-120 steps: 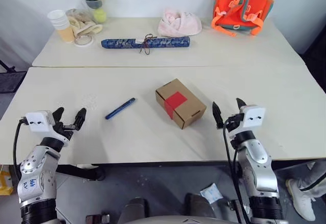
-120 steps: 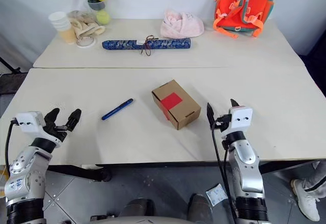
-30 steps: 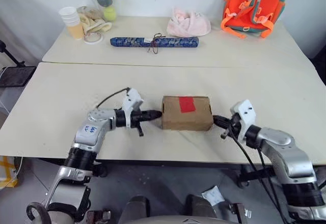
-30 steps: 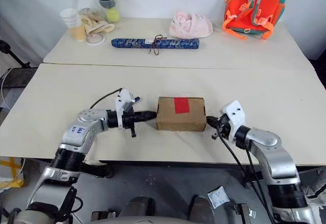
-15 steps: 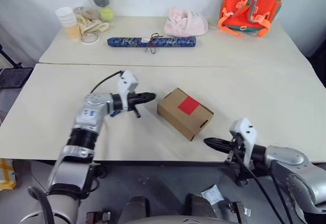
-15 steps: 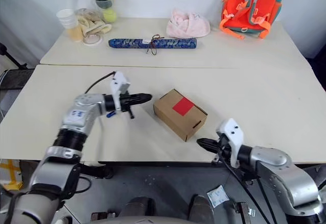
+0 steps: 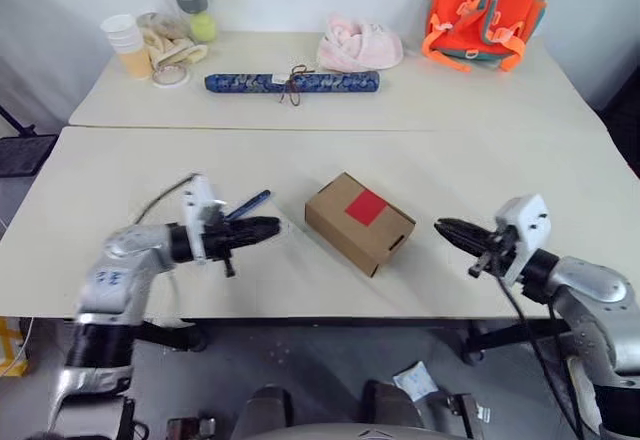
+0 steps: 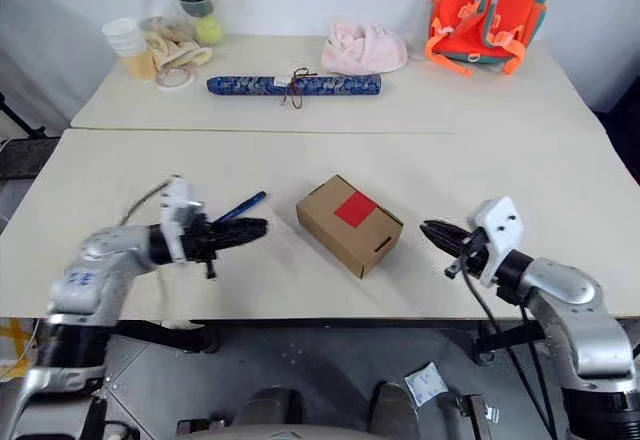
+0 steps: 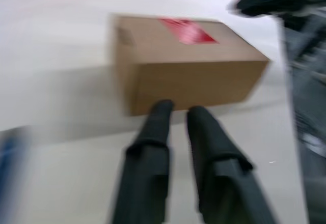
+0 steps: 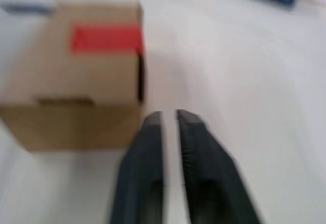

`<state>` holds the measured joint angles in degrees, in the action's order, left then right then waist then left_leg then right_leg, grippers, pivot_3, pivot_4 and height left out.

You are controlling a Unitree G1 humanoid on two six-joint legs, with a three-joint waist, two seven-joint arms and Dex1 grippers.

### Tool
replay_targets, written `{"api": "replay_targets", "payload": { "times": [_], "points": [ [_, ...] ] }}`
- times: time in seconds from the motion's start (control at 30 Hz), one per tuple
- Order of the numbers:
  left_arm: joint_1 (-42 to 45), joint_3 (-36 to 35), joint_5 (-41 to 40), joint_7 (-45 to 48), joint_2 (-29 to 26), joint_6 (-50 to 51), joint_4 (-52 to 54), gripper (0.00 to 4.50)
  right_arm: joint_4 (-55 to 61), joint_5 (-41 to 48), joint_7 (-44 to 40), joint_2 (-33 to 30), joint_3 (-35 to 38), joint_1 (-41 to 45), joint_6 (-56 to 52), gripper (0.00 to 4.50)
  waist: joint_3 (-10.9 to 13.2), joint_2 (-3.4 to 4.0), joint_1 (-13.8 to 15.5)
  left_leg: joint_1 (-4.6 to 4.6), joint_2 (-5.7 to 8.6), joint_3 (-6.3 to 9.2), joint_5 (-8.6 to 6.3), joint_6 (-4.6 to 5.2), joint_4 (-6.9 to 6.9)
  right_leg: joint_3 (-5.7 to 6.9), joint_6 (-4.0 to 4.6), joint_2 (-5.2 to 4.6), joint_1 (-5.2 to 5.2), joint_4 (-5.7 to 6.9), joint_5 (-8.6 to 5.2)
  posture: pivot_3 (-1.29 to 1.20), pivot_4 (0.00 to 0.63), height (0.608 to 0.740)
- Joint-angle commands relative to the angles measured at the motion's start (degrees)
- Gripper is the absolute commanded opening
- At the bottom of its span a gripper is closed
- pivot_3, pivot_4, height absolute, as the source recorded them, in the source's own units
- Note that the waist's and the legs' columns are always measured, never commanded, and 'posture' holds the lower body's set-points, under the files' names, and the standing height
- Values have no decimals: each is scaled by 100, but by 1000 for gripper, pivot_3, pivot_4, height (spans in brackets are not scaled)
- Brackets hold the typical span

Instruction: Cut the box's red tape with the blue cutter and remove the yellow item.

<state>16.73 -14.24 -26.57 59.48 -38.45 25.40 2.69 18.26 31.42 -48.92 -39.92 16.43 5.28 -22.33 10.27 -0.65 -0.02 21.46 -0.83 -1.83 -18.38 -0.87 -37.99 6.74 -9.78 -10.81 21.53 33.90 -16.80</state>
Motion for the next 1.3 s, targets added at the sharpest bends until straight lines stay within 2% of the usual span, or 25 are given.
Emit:
{"api": "replay_targets", "payload": {
  "times": [0.03,0.1,0.17,0.27,0.3,0.53,0.6,0.67,0.77,0.97,1.2,1.3],
  "points": [
    [-752,-883,-46,127,-552,-181,-171,2034,371,290,-484,-262,376,-87,298,1890,0,0,-15,-3,-3,-4,-2,-1,0,-1,1,2,-1,-1,1,0,150,740],
    [-1104,-1278,-79,95,-711,-321,-433,2638,489,395,-737,-317,435,-187,438,2578,2,3,-4,-12,-7,-13,-8,0,2,-7,4,5,-1,0,0,0,150,740],
    [-1472,-1802,-225,405,-733,-922,-610,3254,653,855,-1110,-123,598,-253,722,3264,2,1,21,-13,-12,-13,-13,0,0,-7,6,10,-2,-1,-1,0,150,740],
    [-1815,-2102,-43,578,-976,-1374,-1049,4164,707,1153,-1199,6,707,-225,820,4309,2,1,74,-12,-12,-14,-23,1,-8,-8,6,9,-5,-3,0,0,150,740],
    [-1906,-2266,38,542,-1115,-1461,-1376,4473,686,1185,-1353,-74,687,-247,819,4500,2,1,83,-13,-14,-15,-23,1,-8,-8,7,10,-5,-4,0,0,150,740],
    [-1968,-2623,119,629,-1788,-1851,-2924,4493,493,1167,-2186,-505,572,-376,969,4500,3,3,113,-20,-21,-31,-38,6,-8,-10,10,15,-1,-4,-1,0,150,740],
    [-2047,-2468,198,741,-1907,-1885,-3067,4493,483,1122,-2239,-522,544,-351,1053,4500,3,3,112,-23,-23,-37,-41,6,-8,-10,10,16,1,-3,-1,0,150,740],
    [-2086,-2388,16,898,-1894,-1659,-2769,4493,574,1144,-2170,-594,602,-377,966,4500,4,4,118,-23,-24,-41,-44,6,-8,-10,10,15,3,-2,-1,0,150,740],
    [-1884,-2177,-439,893,-1717,-998,-1914,4493,787,1360,-2012,-700,752,-402,739,4500,4,3,145,-22,-27,-43,-46,5,-9,-9,10,16,4,0,-1,0,150,740],
    [-592,-821,-135,-295,-942,-240,-881,4493,1110,1592,-1592,-662,652,-211,500,4500,3,3,156,-22,-28,-41,-45,5,-23,-11,17,17,0,6,3,0,150,740],
    [802,690,876,-842,-179,-490,-1679,4493,1375,1603,-1199,-536,469,-95,433,4500,3,2,127,-25,-28,-49,-46,3,-20,-11,16,21,6,8,4,0,150,740],
    [1112,1049,1333,-976,-124,-744,-2101,4493,1420,1607,-1088,-515,487,-127,428,4500,3,2,134,-21,-27,-51,-46,3,-24,-10,15,21,5,2,4,0,150,740]
  ]
}}
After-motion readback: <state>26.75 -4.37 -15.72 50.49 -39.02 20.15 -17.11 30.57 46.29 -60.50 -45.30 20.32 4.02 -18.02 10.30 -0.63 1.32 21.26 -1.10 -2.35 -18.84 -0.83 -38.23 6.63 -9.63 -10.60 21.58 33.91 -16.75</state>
